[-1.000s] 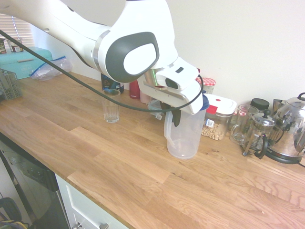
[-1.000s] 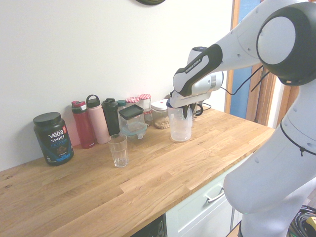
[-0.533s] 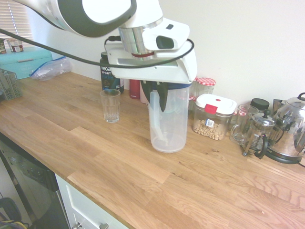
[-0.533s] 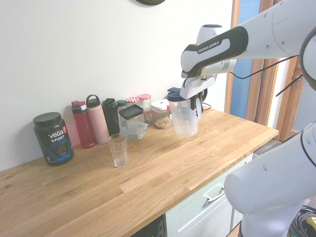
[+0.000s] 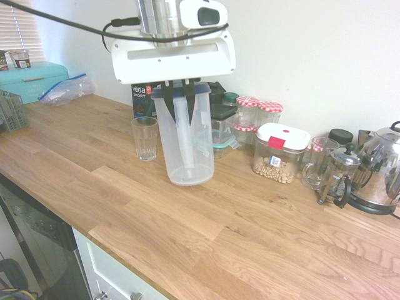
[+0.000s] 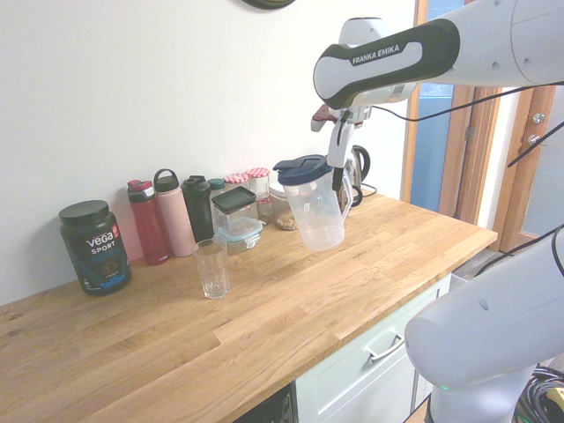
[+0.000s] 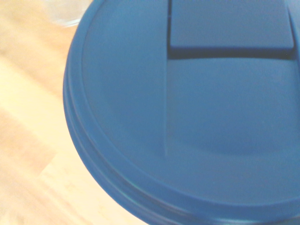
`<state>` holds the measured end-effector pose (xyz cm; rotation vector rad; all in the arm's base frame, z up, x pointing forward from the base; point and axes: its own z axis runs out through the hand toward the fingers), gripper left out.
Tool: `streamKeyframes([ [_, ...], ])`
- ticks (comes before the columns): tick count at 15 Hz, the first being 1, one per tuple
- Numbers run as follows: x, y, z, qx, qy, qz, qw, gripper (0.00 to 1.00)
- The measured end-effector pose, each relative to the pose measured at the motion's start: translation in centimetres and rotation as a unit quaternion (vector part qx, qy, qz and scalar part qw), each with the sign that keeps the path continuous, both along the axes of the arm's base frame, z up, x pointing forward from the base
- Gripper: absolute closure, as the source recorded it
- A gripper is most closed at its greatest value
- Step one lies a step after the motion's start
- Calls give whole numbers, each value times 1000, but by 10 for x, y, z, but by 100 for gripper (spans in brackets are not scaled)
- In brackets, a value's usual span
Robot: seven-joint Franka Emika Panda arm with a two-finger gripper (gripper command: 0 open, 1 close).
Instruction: Pour me some water
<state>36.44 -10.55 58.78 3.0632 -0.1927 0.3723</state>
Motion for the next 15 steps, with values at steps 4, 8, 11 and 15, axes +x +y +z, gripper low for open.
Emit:
streamKeyframes([
  [4,27,57,9,-66,35,89,993,100],
  [8,73,108,-11,-113,71,125,983,100],
  [11,99,144,-29,-146,96,133,976,100],
  [15,124,172,-44,-201,119,141,962,100],
])
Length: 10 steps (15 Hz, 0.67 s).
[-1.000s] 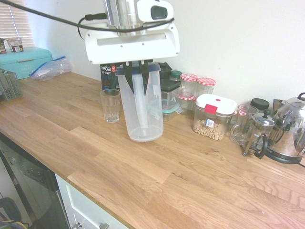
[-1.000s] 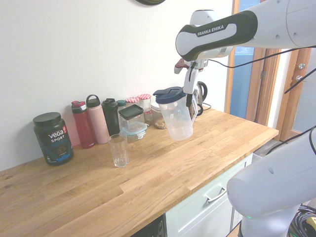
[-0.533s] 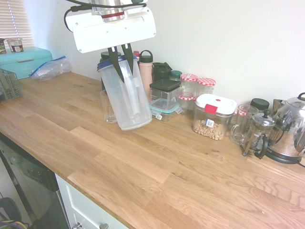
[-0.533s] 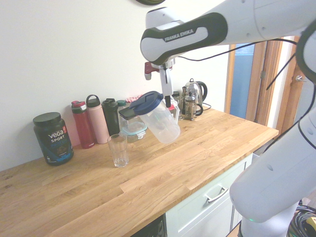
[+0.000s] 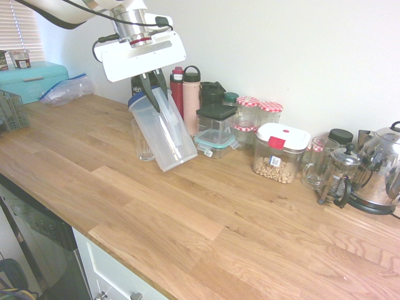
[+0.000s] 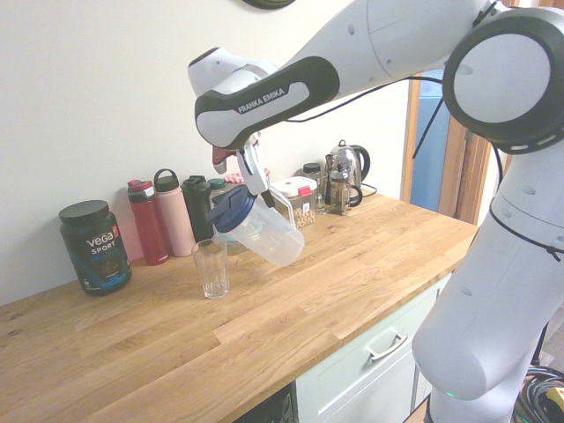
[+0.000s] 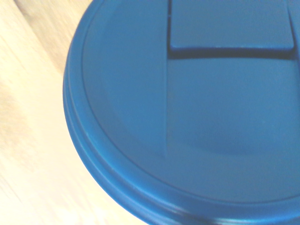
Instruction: Pour me some water
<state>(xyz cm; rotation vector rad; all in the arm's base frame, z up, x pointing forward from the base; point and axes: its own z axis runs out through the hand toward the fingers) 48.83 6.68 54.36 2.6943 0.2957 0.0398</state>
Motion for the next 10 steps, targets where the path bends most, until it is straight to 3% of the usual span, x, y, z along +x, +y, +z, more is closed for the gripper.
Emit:
streamKeyframes([
  [10,5,43,-24,-122,37,46,991,100],
])
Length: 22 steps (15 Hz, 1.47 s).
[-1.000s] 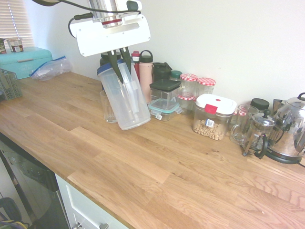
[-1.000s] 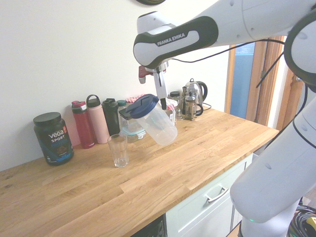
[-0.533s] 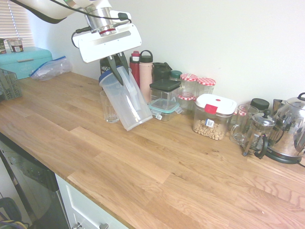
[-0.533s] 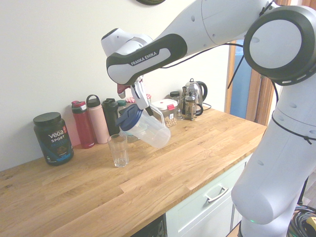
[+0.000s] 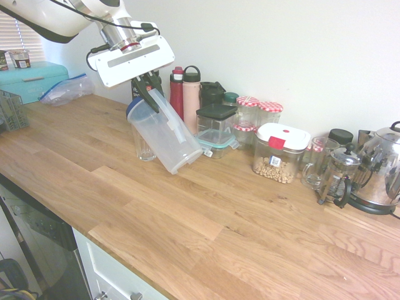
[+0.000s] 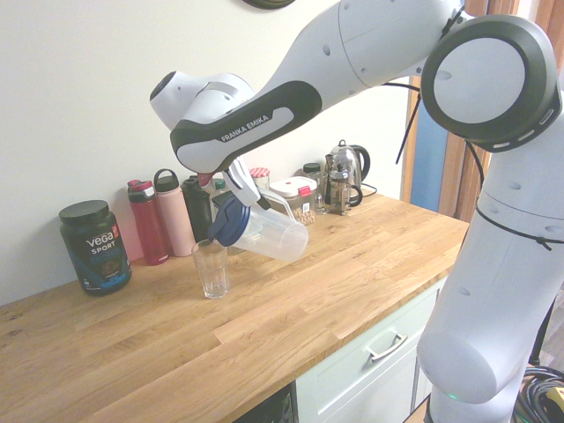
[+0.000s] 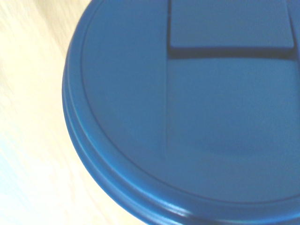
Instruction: Pour me some water
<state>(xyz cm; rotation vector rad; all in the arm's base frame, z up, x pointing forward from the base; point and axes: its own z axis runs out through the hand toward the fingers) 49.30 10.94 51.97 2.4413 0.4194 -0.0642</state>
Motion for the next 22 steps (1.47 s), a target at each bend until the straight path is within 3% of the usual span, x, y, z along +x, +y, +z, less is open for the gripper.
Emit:
streamKeyframes([
  [9,17,21,-5,-66,-4,22,998,100],
  [15,25,27,2,-66,-18,24,997,100],
  [19,8,-17,60,21,-63,-21,998,100],
  [22,-32,-90,99,101,-101,-88,986,100],
])
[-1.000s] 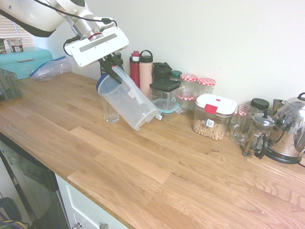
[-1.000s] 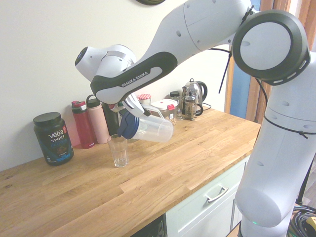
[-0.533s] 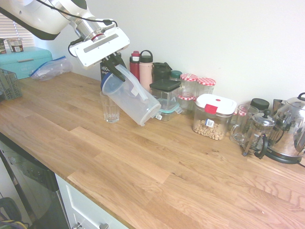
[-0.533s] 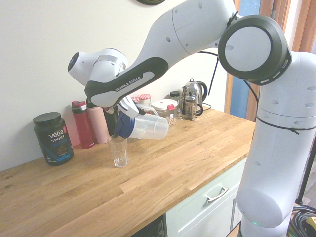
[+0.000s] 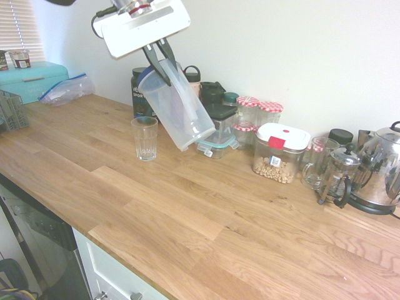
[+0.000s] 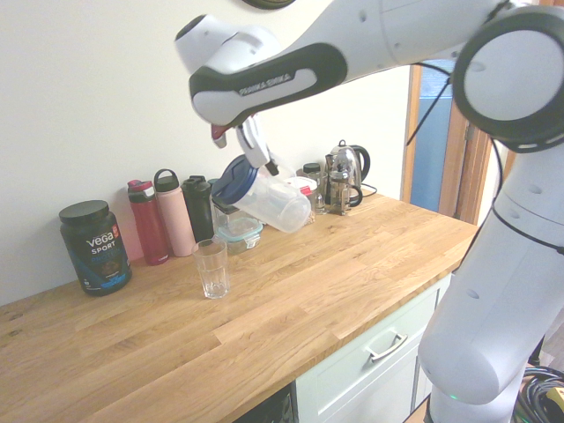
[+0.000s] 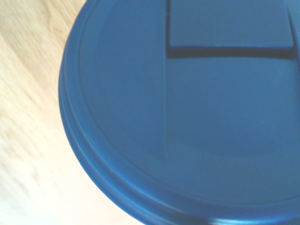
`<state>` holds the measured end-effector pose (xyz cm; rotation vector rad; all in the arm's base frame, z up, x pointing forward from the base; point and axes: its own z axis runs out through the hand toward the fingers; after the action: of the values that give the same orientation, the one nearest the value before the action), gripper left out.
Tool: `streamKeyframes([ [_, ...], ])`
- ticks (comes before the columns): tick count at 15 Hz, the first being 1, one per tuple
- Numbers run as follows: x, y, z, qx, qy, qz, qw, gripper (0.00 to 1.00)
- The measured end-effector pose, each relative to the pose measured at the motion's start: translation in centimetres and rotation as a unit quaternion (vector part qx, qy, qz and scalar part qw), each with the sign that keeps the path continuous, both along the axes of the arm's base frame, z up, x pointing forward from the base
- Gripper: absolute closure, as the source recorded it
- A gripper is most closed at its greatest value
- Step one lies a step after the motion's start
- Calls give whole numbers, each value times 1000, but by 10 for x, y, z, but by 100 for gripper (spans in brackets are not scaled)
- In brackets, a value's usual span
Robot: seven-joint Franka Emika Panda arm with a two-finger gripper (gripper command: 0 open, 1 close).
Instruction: Pour me some water
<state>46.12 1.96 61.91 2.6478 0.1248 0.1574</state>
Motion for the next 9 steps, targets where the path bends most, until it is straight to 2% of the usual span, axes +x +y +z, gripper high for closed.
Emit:
streamKeyframes([
  [4,-51,-97,-13,95,-33,-98,990,100],
  [7,-74,-152,-42,144,-55,-173,973,100],
  [9,-83,-177,-62,172,-69,-224,957,100],
])
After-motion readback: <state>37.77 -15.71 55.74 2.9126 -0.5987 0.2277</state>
